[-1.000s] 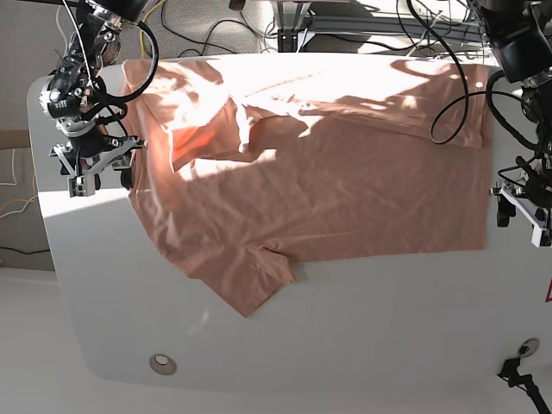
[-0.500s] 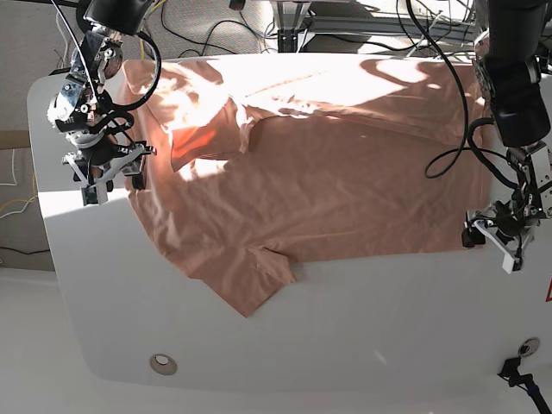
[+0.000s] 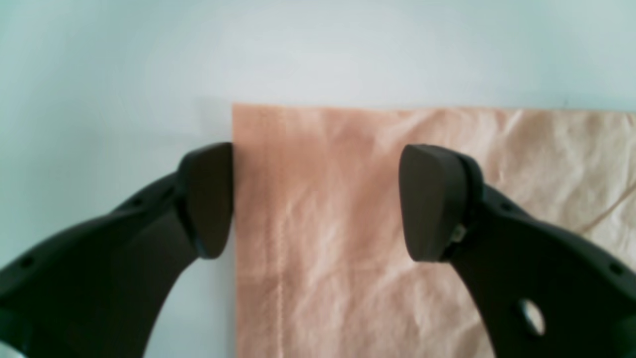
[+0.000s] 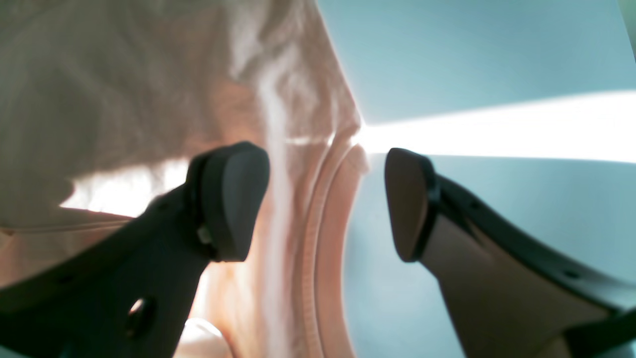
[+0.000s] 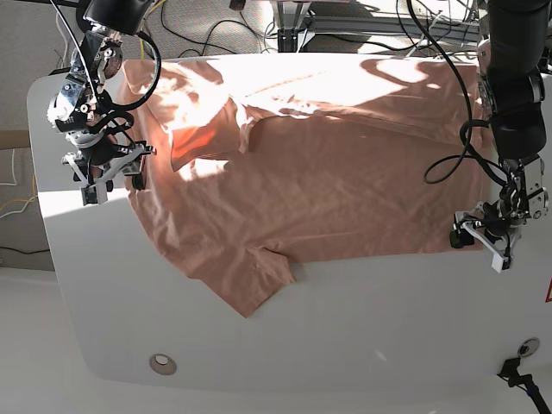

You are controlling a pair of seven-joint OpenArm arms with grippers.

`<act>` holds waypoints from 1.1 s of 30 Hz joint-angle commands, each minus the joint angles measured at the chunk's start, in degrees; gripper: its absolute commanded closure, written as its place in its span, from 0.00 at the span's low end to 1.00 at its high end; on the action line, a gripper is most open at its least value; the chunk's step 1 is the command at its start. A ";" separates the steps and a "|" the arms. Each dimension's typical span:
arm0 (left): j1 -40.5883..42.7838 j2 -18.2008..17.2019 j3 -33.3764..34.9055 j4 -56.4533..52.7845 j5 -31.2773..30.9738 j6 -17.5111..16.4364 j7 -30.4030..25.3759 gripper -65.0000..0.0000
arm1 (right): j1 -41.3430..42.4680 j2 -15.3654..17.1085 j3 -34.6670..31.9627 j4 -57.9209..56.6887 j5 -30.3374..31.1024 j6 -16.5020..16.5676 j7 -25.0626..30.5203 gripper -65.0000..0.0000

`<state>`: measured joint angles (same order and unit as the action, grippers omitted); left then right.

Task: Fold the T-shirt properly
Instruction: 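Release the shoulders and move both grippers to the shirt's hem corners, then grasp the hem corners with both grippers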

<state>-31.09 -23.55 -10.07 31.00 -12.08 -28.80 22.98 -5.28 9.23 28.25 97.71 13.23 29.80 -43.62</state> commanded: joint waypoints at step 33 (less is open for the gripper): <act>0.19 0.65 -0.35 1.04 -0.36 -2.81 -0.43 0.92 | 40.66 1.01 -4.47 -48.44 0.35 -0.57 9.37 0.39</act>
<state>-29.65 -22.24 -10.39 31.40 -12.86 -31.40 21.54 33.08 9.76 26.39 51.05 12.86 28.53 -36.56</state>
